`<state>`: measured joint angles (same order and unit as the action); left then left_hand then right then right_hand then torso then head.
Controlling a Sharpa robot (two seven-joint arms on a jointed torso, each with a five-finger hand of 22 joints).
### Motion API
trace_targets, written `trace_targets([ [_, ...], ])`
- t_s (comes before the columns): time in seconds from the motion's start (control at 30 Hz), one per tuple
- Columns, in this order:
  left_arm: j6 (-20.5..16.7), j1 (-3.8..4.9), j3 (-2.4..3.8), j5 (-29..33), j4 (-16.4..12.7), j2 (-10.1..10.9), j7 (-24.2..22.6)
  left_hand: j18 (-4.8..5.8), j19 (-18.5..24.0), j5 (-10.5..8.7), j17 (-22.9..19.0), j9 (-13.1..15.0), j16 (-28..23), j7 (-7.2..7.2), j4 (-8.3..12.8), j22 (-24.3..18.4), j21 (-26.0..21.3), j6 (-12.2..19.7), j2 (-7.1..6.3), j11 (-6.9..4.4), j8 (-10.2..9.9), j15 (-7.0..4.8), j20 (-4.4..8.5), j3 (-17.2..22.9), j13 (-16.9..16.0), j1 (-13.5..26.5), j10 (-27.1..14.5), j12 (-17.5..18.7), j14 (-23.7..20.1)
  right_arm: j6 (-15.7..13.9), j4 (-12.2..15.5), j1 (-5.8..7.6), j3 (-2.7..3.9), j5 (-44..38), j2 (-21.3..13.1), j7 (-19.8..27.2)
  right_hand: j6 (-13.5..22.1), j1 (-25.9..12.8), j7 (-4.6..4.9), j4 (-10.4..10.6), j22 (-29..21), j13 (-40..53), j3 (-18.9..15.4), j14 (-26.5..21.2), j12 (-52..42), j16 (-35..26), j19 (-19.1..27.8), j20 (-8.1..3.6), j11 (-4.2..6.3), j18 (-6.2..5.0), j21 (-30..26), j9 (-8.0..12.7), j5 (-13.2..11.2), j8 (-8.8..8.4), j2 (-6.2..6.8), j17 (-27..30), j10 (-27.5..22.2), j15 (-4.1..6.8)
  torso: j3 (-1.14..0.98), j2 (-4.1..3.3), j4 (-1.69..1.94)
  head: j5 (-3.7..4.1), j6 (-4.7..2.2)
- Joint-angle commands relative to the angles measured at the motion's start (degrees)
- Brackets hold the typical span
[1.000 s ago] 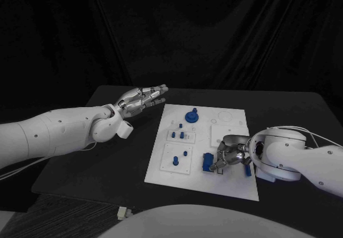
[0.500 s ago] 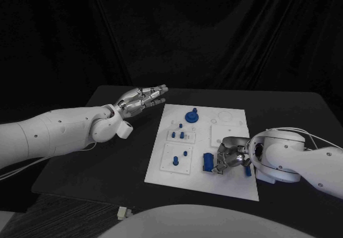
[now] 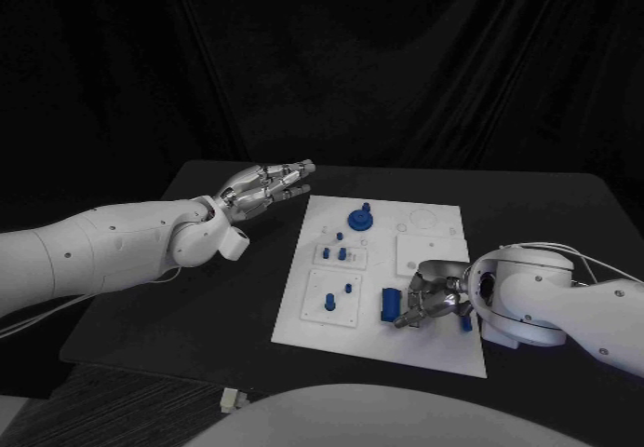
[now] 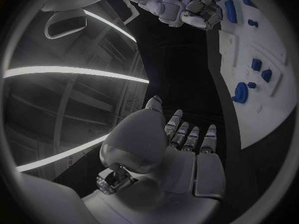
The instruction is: Assemble the parts on the task board
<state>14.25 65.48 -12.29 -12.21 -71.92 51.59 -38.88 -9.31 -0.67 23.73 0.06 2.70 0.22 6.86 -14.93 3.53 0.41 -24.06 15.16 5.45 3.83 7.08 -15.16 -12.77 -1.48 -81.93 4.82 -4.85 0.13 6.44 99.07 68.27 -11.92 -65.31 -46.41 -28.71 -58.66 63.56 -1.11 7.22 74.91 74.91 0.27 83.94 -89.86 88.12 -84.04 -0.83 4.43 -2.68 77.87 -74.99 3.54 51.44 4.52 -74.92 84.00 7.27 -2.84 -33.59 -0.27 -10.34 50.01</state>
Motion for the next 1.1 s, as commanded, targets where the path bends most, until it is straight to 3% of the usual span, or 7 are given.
trace_targets([
  [0.03, 0.8, -0.1, 0.06, 0.4, 0.0, -0.1, -1.5, -1.12, -0.2, 0.34, 0.1, 0.1, -0.1, 0.14, 0.1, 0.1, 0.3, -0.3, 0.01, 0.15, 0.4, 0.16, -0.34, 0.2, -0.1, -0.5, 0.5, -0.4, 0.2, -0.4, 0.3, -0.15, 0.02, -0.4, -0.4, 0.3, -0.1, -1.0, 0.15, 2.9, 11.3, 15.1, -0.2, 5.2, -0.1, 0.0, -1.1, -0.26, 0.32, -0.2, -0.1, -4.1, -0.7, 0.34, 2.13, -10.9, 6.0, 0.39, -0.02, 0.0, 0.0, -0.04, -0.01],
  [0.2, 0.7, -0.12, 0.06, 0.4, 0.0, 0.0, -1.6, -1.12, -0.2, 0.36, 0.1, 0.1, 0.0, 0.15, 0.1, 0.1, 0.3, -0.3, 0.04, 0.2, 0.4, 0.15, -0.35, 0.3, -0.1, -0.6, 0.6, -0.5, 0.3, -3.1, 0.9, 0.18, 0.02, -0.4, -2.0, 0.4, 2.8, -2.2, 0.08, 7.9, 11.2, 15.1, -2.3, 5.2, -0.1, -0.1, -1.0, -0.37, 0.42, -0.22, -0.2, -3.0, -0.7, -2.94, 2.54, -10.8, 6.0, 0.52, 0.0, 0.01, -0.02, -0.21, -0.01],
  [0.23, 0.7, -0.12, 0.06, 0.4, 0.0, 0.0, -1.6, -1.12, -0.2, 0.36, 0.1, 0.1, 0.0, 0.17, 0.2, 0.1, 0.3, -0.4, 0.06, 0.22, 0.4, 0.14, -0.35, 0.3, -0.1, -0.6, 0.7, -0.6, 0.3, -3.6, 1.0, 0.4, 0.02, -0.4, -2.4, 0.4, 8.8, -3.9, 0.24, 9.3, 11.2, 15.1, -2.5, 5.2, -0.1, -0.1, -1.0, -0.37, 0.27, -0.25, -0.4, 0.1, -0.6, -11.06, 0.91, -10.7, 6.0, 0.44, 0.0, 0.01, -0.02, -0.21, -0.01],
  [0.33, 0.6, -0.12, 0.06, 0.4, -0.1, 0.1, -1.6, -1.13, -0.2, 0.37, 0.1, 0.1, 0.0, 0.17, 0.2, 0.3, 0.4, -0.4, 0.06, 0.23, 0.4, 0.13, -0.34, 0.3, -0.1, -0.6, 0.8, -0.6, 0.3, -5.1, 1.4, 1.69, 0.03, -0.4, -3.9, -0.1, 8.1, -7.8, 2.77, 9.1, 11.3, 15.1, -3.9, 5.2, -0.1, 0.0, -1.0, 0.66, -1.43, -0.21, -0.2, 15.0, 0.7, -25.36, -3.12, -10.9, 6.0, -1.46, 0.0, 0.0, -0.04, -0.18, -0.01],
  [0.47, 0.5, -0.13, 0.06, 0.4, 0.0, 0.1, -1.5, -1.14, -0.3, 0.37, 0.1, 0.1, 0.0, 0.19, 0.2, 0.3, 0.4, -0.4, 0.07, 0.24, 0.4, 0.12, -0.34, 0.3, -0.2, -0.6, 0.9, -0.7, 0.4, -4.6, 1.8, 4.32, 0.03, -0.1, -6.1, -1.9, 2.3, -8.8, 4.02, 8.9, 11.5, 15.1, -5.0, 5.3, -0.1, 0.2, -1.3, 2.2, -3.08, -0.04, 0.7, 31.3, 9.2, -37.33, -6.83, -11.4, 6.0, -2.39, 0.0, 0.0, -0.01, 0.0, -0.01],
  [0.63, 0.4, -0.13, 0.06, 0.4, 0.0, 0.1, -1.5, -1.15, -0.3, 0.4, 0.1, 0.1, 0.0, 0.21, 0.2, 0.3, 0.4, -0.5, 0.07, 0.28, 0.5, 0.11, -0.33, 0.3, -0.2, -0.6, 1.1, -0.8, 0.4, -1.2, 1.6, 6.65, 0.02, 0.5, -7.7, -4.8, -1.1, -4.1, 3.98, 5.9, 11.7, 15.1, -4.0, 5.4, -0.1, 0.4, -1.5, 2.38, -3.18, 0.09, 1.3, 37.7, 19.2, -41.08, -6.23, -11.6, 6.0, -2.47, 0.0, 0.04, 0.01, 0.43, -0.01],
  [1.1, 0.3, -0.13, 0.06, 0.4, 0.1, -0.2, -1.4, -1.16, -0.3, 0.48, 0.2, 0.1, 0.0, 0.25, 0.3, 0.4, 0.4, -0.7, 0.11, 0.36, 0.6, 0.05, -0.32, 0.4, -0.3, -0.7, 1.5, -1.1, 0.5, 7.2, -1.2, 8.07, 0.0, -2.9, -8.6, -8.1, -8.2, 0.0, 2.27, 2.1, 11.9, 15.1, -2.0, 5.3, -0.1, 0.2, -1.8, 1.45, -1.82, 0.22, 2.1, 41.2, 19.4, -41.58, -5.86, -11.2, 6.0, -1.29, 0.12, 0.09, -0.04, 0.91, -0.01],
])
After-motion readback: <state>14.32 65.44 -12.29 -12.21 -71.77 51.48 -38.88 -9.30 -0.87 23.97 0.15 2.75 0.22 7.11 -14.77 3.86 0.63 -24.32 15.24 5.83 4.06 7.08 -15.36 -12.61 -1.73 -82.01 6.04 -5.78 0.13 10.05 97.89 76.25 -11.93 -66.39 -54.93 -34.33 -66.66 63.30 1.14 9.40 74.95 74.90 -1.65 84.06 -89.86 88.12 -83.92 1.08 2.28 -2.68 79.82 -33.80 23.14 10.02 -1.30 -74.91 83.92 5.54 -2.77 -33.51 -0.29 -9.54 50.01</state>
